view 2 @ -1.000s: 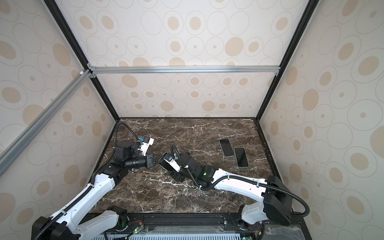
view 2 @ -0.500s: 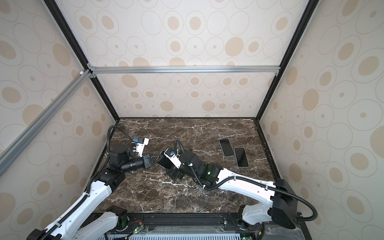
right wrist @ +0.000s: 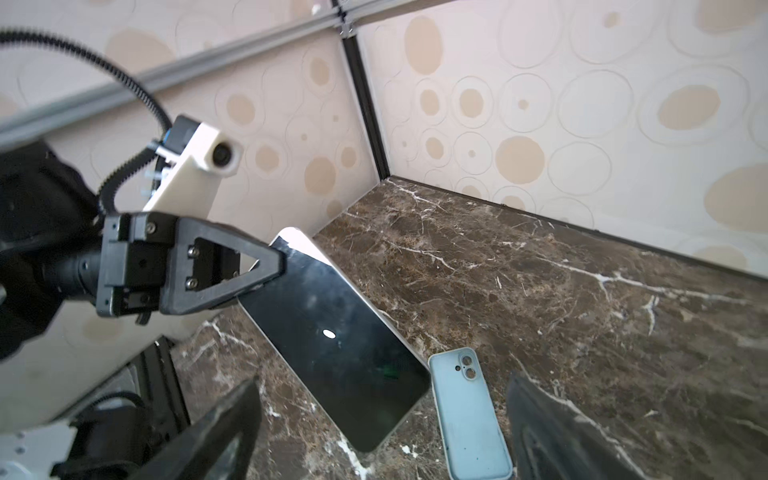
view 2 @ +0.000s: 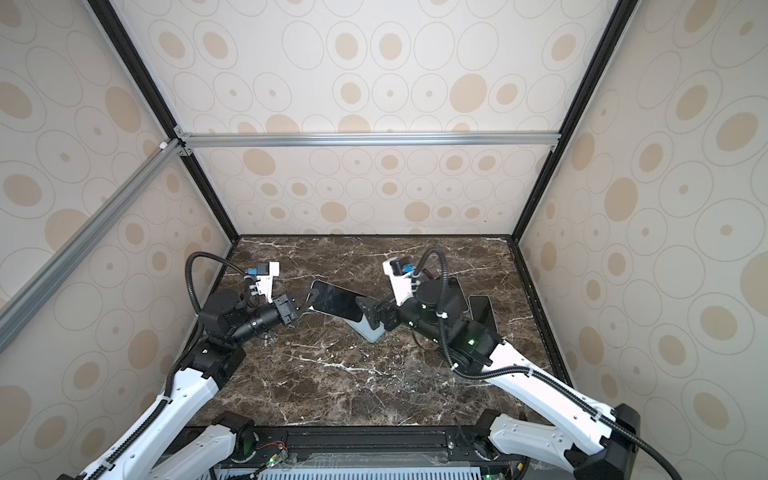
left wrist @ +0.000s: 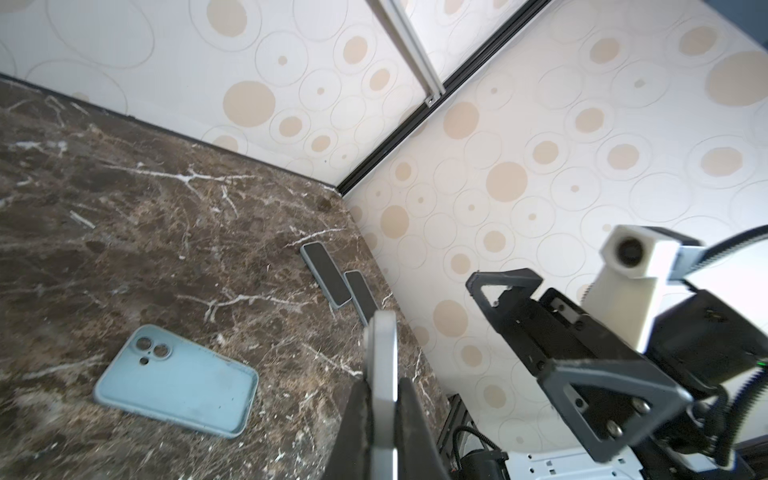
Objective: Put the phone into the phone case
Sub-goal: 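Raise the phone upright with the right gripper while the left gripper lifts away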
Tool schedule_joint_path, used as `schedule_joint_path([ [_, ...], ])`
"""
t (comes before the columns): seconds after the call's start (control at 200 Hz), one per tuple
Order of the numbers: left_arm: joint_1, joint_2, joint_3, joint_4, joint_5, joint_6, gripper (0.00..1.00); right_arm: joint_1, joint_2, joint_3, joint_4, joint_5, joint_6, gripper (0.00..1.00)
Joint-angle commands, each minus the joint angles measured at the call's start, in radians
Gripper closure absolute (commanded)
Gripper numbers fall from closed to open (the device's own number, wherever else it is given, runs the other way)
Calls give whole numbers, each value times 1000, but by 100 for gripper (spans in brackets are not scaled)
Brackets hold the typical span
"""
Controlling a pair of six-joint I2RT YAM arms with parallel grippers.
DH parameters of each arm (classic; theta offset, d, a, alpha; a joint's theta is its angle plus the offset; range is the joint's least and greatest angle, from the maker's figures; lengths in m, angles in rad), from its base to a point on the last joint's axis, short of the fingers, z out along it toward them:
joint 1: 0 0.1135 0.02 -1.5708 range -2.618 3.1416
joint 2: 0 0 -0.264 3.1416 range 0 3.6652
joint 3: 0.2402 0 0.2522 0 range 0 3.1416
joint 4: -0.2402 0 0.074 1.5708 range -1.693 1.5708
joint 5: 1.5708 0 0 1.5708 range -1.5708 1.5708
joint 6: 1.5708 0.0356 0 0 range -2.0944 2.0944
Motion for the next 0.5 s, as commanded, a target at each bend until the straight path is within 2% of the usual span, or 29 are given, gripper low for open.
schedule_joint_path([
  [0.0,-3,-18,69,193,-8,-91,100,-79,-48,-41,28,-125,165,15],
  [0.16,-3,13,96,351,9,-185,100,-168,-62,-50,121,-269,258,21],
  [0.325,-4,55,122,513,33,-282,100,-175,10,-6,243,-423,319,23],
  [0.495,-4,73,140,560,55,-313,100,-175,112,58,363,-607,388,29],
])
